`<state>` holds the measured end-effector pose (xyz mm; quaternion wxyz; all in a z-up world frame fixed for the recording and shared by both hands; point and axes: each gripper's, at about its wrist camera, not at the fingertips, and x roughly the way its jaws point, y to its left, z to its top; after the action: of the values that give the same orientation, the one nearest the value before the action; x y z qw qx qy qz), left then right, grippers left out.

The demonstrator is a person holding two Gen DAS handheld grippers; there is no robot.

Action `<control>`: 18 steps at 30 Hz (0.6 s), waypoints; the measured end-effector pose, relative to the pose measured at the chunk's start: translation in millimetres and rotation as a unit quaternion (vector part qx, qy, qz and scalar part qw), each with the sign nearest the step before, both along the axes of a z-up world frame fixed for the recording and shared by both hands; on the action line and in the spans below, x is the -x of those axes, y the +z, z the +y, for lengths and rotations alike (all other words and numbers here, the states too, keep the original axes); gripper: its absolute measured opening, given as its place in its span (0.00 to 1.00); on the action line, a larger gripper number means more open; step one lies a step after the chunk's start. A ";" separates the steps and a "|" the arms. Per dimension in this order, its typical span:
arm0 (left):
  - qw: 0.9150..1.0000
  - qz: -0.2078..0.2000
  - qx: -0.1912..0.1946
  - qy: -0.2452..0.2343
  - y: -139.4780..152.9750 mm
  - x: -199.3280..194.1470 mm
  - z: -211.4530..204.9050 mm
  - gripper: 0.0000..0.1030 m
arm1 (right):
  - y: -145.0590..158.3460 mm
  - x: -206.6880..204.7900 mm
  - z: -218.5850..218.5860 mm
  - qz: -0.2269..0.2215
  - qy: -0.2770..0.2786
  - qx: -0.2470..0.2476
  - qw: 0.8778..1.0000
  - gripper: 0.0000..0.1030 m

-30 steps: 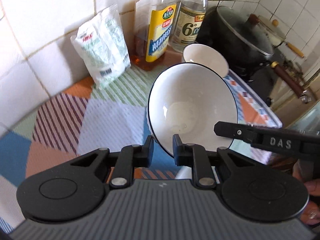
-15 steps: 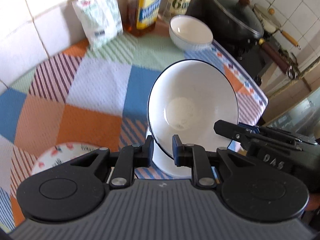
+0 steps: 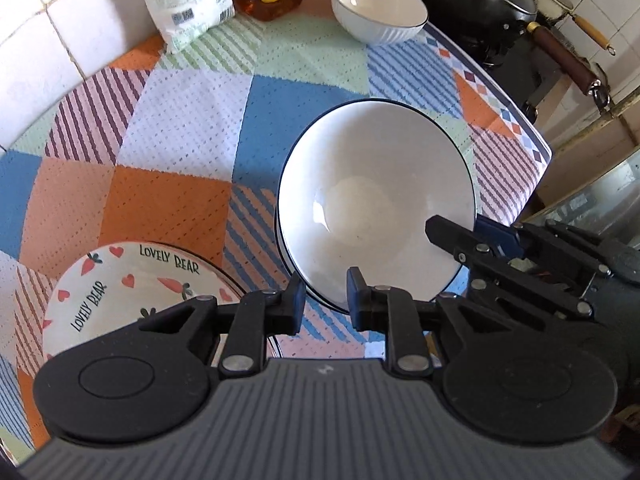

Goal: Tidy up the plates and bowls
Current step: 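Move the two nested bowls with the left gripper to the last white bowl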

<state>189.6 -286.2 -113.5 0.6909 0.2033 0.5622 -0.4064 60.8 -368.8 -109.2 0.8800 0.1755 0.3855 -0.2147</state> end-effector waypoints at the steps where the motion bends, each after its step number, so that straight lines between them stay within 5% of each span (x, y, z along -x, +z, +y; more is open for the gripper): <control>1: 1.000 0.004 -0.002 0.002 -0.5 -1.0 -0.9 0.19 | -0.2 -0.9 2.2 0.001 0.005 0.010 1.000 0.18; 18: 0.997 0.058 -0.045 0.016 -12.3 -14.4 -10.0 0.23 | -4.9 -17.3 15.0 0.053 0.071 0.099 0.991 0.18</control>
<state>204.0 -296.2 -125.8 0.6534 0.2016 0.6225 -0.3808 78.1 -353.8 -114.1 0.8845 0.0479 0.4199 -0.1974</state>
